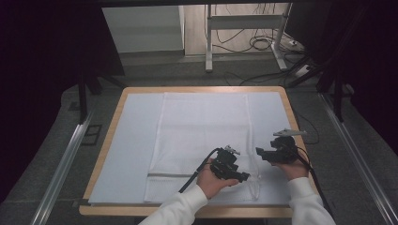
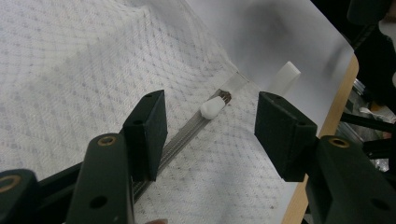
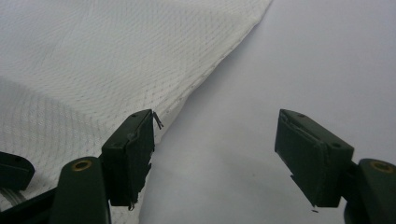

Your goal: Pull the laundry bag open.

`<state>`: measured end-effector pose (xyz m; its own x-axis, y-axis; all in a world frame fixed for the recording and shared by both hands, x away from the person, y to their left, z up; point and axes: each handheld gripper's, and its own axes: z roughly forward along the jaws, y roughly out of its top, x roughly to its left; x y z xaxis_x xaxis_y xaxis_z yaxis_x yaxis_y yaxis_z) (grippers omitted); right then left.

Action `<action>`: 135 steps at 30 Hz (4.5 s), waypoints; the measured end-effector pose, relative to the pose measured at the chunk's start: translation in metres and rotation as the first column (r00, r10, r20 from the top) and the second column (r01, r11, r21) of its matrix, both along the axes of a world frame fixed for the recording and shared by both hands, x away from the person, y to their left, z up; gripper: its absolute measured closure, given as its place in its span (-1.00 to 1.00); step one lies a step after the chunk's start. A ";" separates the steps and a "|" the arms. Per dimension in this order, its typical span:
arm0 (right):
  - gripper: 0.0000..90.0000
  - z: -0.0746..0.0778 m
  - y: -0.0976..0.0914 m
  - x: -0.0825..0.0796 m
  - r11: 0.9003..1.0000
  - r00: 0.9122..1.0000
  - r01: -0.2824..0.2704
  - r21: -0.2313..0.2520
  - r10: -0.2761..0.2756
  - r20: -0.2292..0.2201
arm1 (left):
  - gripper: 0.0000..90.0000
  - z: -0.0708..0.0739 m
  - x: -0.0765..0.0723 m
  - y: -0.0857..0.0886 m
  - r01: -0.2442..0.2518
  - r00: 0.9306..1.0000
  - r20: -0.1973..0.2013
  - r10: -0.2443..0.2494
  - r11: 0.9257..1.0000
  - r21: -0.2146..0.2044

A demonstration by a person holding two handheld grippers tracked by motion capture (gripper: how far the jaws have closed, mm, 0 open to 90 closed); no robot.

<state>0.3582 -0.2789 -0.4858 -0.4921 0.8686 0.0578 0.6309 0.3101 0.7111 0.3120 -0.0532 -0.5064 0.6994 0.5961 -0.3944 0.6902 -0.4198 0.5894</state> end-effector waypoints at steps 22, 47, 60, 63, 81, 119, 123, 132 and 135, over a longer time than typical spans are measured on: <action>-0.37 0.000 -0.001 0.000 0.999 1.000 0.027 -0.018 -0.027 -0.001 | 0.13 -0.010 0.003 -0.014 0.026 0.997 -0.072 -0.027 1.000 -0.015; -0.38 0.001 -0.002 0.000 0.999 0.999 0.037 -0.018 -0.037 0.004 | 0.31 -0.015 0.002 -0.014 0.032 0.993 -0.115 -0.037 0.998 -0.052; -0.38 0.000 -0.001 0.000 0.999 0.999 0.034 -0.037 -0.034 0.007 | 0.65 -0.018 0.007 -0.015 0.023 0.994 -0.107 -0.028 0.998 -0.052; -0.38 0.000 -0.001 0.000 0.999 0.999 0.034 -0.034 -0.034 0.007 | 0.69 -0.019 0.006 -0.016 0.027 0.994 -0.103 -0.032 0.998 -0.050; -0.38 0.000 -0.002 0.001 0.999 0.999 0.032 -0.036 -0.032 0.004 | 0.84 -0.017 0.012 -0.012 0.045 0.994 -0.093 -0.048 0.998 -0.036; -0.38 0.000 -0.001 0.000 0.999 1.000 0.027 -0.027 -0.027 -0.005 | 0.83 -0.018 0.012 -0.014 0.066 0.995 -0.075 -0.067 0.998 -0.025; -0.38 0.001 -0.002 0.000 0.999 1.000 0.030 -0.027 -0.030 -0.004 | 0.85 -0.017 0.008 -0.018 0.069 0.996 -0.048 -0.069 0.998 0.003; -0.38 0.001 -0.002 0.000 0.999 1.000 0.031 -0.028 -0.031 -0.002 | 0.93 -0.017 0.008 -0.017 0.069 0.996 -0.048 -0.070 0.997 -0.014; -0.38 0.001 -0.002 0.000 0.999 1.000 0.027 -0.025 -0.027 -0.007 | 0.93 -0.016 0.009 -0.015 0.070 0.996 -0.049 -0.071 0.997 -0.025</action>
